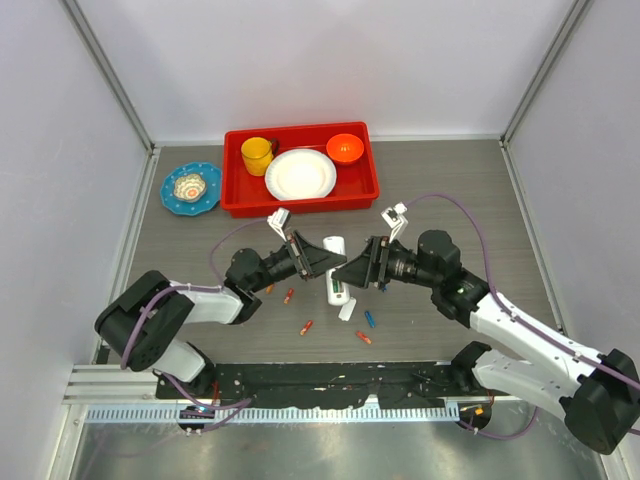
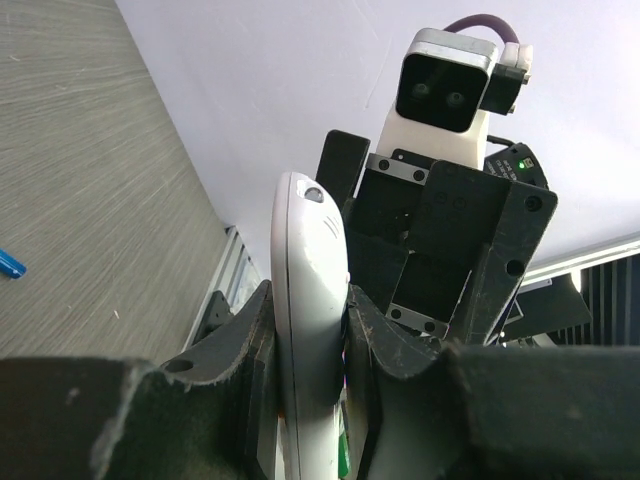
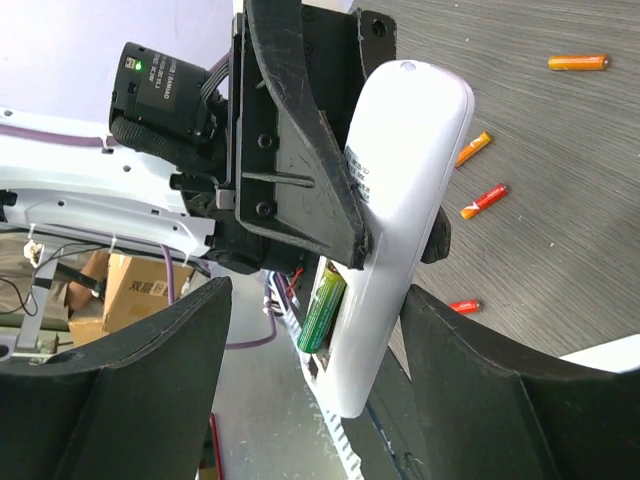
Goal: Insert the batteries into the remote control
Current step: Adjust the battery in the remote control.
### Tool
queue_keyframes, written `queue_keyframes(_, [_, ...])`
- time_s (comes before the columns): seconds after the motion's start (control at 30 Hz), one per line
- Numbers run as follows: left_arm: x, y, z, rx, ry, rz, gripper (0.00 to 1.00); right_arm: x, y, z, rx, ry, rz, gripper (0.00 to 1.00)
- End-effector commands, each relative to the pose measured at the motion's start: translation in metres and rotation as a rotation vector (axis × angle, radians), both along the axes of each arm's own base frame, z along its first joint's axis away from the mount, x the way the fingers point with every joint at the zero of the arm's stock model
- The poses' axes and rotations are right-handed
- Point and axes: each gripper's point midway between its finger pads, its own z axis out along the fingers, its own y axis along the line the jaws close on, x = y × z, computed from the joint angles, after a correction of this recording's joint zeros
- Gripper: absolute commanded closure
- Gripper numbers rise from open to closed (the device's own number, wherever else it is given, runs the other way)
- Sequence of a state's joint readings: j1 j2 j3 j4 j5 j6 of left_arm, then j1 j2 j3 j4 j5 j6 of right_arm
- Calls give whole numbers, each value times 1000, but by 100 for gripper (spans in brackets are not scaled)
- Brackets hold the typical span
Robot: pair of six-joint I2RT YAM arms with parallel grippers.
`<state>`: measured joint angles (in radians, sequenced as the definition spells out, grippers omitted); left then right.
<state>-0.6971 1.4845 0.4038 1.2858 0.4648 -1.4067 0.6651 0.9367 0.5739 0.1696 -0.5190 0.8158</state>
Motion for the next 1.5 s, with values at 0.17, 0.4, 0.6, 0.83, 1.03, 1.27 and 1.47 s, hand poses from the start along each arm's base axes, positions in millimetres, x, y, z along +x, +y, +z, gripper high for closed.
queue_keyframes(0.17, [-5,8,69,-197,-229,8,100,-16,-10,3,-69,-98,72,27])
queue_keyframes(0.4, [-4,5,73,-208,-218,-12,100,-26,-12,-5,-42,-103,100,28])
queue_keyframes(0.6, [-4,5,74,-211,-212,-15,100,-23,-12,-10,-62,-107,91,31])
queue_keyframes(0.83, [-7,5,74,-212,-211,-25,100,-16,-10,-10,-47,-108,63,33])
queue_keyframes(1.03, [-9,5,76,-216,-213,-27,100,-11,-10,-10,-42,-104,38,34])
queue_keyframes(1.27, [-11,6,77,-217,-215,-32,100,-6,-9,-9,-40,-98,17,35])
queue_keyframes(1.47, [-13,5,79,-223,-219,-37,100,-5,-10,-11,-43,-89,5,36])
